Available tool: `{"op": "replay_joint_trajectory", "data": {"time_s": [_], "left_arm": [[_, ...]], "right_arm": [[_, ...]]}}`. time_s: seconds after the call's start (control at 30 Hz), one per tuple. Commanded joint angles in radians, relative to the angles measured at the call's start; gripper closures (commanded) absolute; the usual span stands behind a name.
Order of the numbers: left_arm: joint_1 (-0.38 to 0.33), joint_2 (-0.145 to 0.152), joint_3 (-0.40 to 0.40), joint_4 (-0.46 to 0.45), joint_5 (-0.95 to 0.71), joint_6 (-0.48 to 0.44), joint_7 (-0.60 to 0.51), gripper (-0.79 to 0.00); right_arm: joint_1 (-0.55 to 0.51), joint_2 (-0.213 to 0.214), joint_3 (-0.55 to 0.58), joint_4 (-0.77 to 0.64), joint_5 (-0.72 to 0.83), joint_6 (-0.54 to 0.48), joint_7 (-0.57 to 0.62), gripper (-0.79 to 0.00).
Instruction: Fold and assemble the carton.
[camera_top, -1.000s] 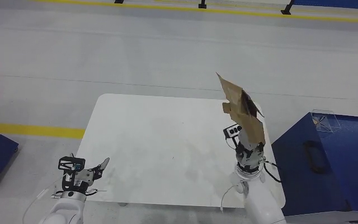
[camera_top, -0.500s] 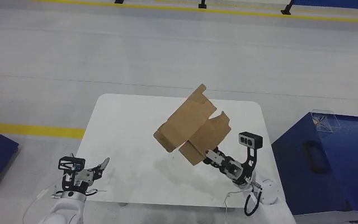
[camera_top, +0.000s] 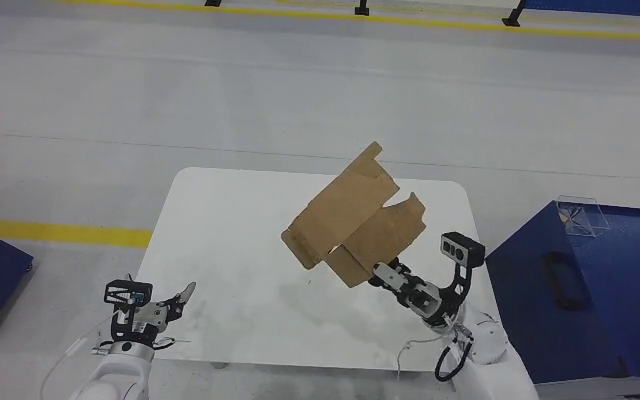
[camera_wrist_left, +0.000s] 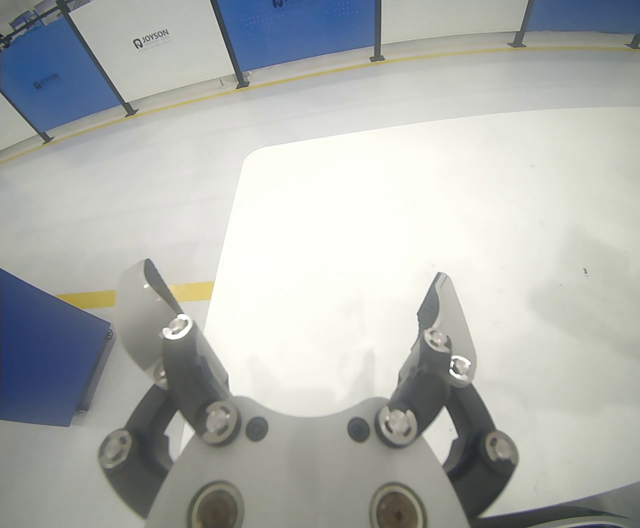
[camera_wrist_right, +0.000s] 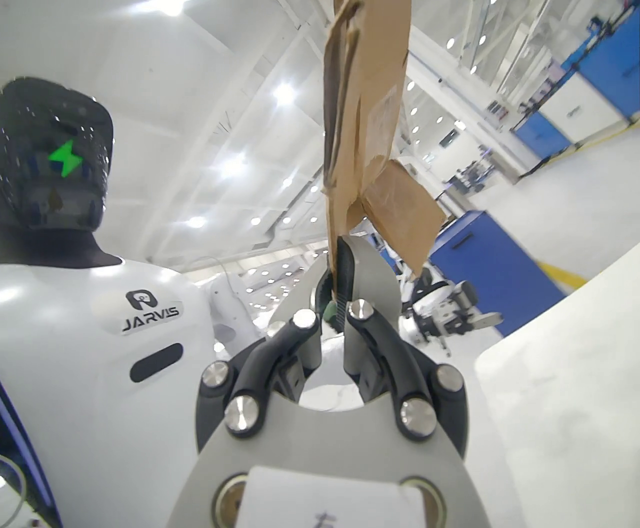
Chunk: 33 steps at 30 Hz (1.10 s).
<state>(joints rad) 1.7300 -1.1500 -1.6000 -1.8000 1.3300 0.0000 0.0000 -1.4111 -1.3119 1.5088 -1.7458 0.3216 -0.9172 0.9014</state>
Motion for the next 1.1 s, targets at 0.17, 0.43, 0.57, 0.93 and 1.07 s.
{"op": "replay_joint_trajectory", "data": {"time_s": [0.17, 0.43, 0.57, 0.93, 1.07], "left_arm": [[0.000, 0.000, 0.000, 0.000, 0.000, 0.000, 0.000, -0.785], [0.000, 0.000, 0.000, 0.000, 0.000, 0.000, 0.000, -0.785], [0.000, 0.000, 0.000, 0.000, 0.000, 0.000, 0.000, -0.785], [0.000, 0.000, 0.000, 0.000, 0.000, 0.000, 0.000, -0.785], [0.000, 0.000, 0.000, 0.000, 0.000, 0.000, 0.000, -0.785]], "right_arm": [[-0.088, -0.021, 0.304, -0.331, -0.900, -0.090, -0.364, 0.000], [-0.235, -0.051, 0.331, -0.604, -2.024, 0.203, -1.062, 0.000], [-0.364, -0.042, 0.253, -0.604, -2.527, 0.571, -1.399, 0.000], [-0.536, -0.032, 0.083, -0.584, -3.154, 1.051, -1.491, 0.000], [-0.533, -0.031, 0.036, -0.579, -3.140, 1.024, -1.475, 0.000]]}}
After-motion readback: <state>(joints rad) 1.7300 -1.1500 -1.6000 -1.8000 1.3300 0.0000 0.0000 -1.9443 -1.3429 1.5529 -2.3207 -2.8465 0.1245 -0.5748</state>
